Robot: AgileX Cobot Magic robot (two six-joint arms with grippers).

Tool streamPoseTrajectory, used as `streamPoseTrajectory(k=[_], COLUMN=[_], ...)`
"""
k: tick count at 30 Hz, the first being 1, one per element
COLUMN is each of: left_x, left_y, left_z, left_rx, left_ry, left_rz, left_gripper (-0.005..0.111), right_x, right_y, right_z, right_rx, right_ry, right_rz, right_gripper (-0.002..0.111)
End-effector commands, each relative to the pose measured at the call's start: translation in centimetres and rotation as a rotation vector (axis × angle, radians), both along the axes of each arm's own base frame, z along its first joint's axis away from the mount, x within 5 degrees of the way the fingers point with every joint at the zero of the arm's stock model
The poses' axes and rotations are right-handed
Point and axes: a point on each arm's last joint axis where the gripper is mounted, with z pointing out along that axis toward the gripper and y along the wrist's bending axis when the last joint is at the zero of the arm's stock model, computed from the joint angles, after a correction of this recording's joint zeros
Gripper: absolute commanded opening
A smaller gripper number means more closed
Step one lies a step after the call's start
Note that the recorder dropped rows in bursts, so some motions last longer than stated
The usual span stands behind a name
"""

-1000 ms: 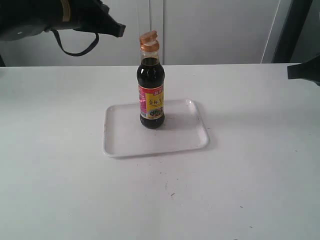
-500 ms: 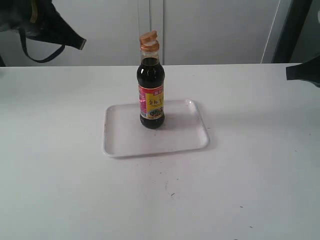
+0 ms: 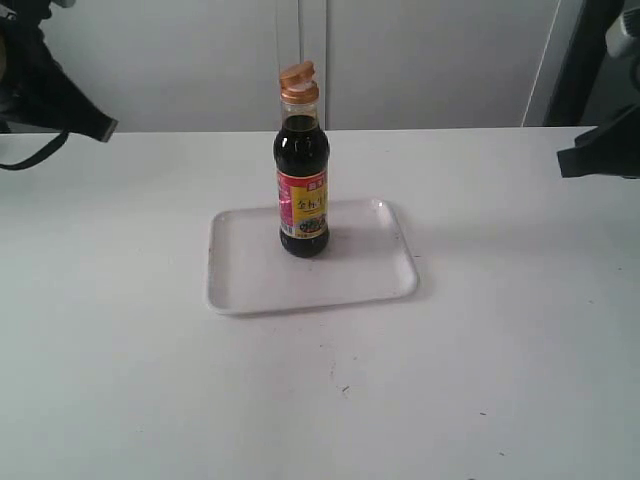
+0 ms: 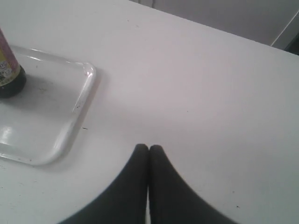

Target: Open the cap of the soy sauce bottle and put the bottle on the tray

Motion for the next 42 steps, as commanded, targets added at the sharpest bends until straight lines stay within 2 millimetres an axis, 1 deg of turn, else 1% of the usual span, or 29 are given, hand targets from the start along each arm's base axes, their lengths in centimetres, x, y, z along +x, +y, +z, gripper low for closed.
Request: streamPoseTrajectory(k=[1, 3, 5, 6, 9, 12, 15, 17, 19, 20, 21, 24, 25, 27, 31, 34, 37, 41, 42], left_x=[-1.5, -2.0, -2.5, -2.7, -3.7, -4.1, -4.8, -5.4, -6.4, -6.7, -7.1, -8.1, -8.7, -9.8, -12.2, -14.5, -16.1, -17.8, -18.6], left_y=[0.9, 1.1, 1.2, 1.2, 1.6, 1.8, 2.2, 2.4, 2.7, 2.7, 2.7, 2.9, 3.2, 3.6, 4.7, 5.8, 6.6, 7.4, 7.7], left_z=[0.3, 0.5, 0.7, 0.7, 1.2, 1.3, 1.2, 0.7, 0.0, 0.0, 0.0, -0.1, -0.2, -0.5, -1.1, -1.4, -1.6, -2.3, -2.7], left_rx=[0.004, -0.005, -0.014, -0.026, -0.045, -0.042, -0.046, -0.049, -0.074, -0.094, -0.126, -0.167, -0.175, -0.188, -0.243, -0.287, -0.320, -0.351, -0.368], left_ry=[0.023, 0.042, 0.068, 0.079, 0.099, 0.119, 0.122, 0.117, 0.104, 0.095, 0.093, 0.066, 0.051, 0.032, -0.024, -0.075, -0.110, -0.166, -0.202], left_rz=[0.029, 0.035, 0.030, 0.026, 0.026, 0.036, 0.038, 0.024, 0.001, -0.007, -0.017, -0.041, -0.051, -0.064, -0.083, -0.095, -0.095, -0.112, -0.129], left_gripper=[0.000, 0.000, 0.000, 0.000, 0.000, 0.000, 0.000, 0.000, 0.000, 0.000, 0.000, 0.000, 0.000, 0.000, 0.000, 0.000, 0.000, 0.000, 0.000], right_x=[-1.0, -1.3, -1.6, -1.6, -2.0, -2.4, -3.2, -3.9, -5.7, -6.2, -7.2, -9.4, -10.4, -11.6, -13.4, -14.6, -15.5, -16.3, -16.8], right_y=[0.3, 0.3, 0.0, -0.1, -1.0, -1.5, -1.7, -1.6, -1.6, -1.5, -1.5, -1.4, -1.4, -1.3, -1.1, -0.9, -0.8, -0.7, -0.7], right_z=[0.4, 0.3, 0.3, 0.3, 0.3, 0.9, 1.8, 2.7, 3.6, 3.7, 4.1, 4.8, 5.0, 5.1, 5.3, 5.8, 5.9, 5.0, 4.4], right_rx=[-0.060, -0.087, -0.110, -0.113, -0.116, -0.094, -0.106, -0.105, -0.099, -0.098, -0.093, -0.084, -0.082, -0.079, -0.051, -0.030, -0.017, -0.008, -0.006], right_ry=[0.036, 0.081, 0.121, 0.136, 0.180, 0.173, 0.138, 0.102, -0.014, -0.048, -0.122, -0.230, -0.268, -0.316, -0.376, -0.405, -0.407, -0.404, -0.406], right_rz=[0.071, 0.099, 0.080, 0.061, -0.070, -0.169, -0.193, -0.195, -0.208, -0.212, -0.222, -0.232, -0.235, -0.239, -0.245, -0.244, -0.240, -0.240, -0.240], right_gripper=[0.000, 0.000, 0.000, 0.000, 0.000, 0.000, 0.000, 0.000, 0.000, 0.000, 0.000, 0.000, 0.000, 0.000, 0.000, 0.000, 0.000, 0.000, 0.000])
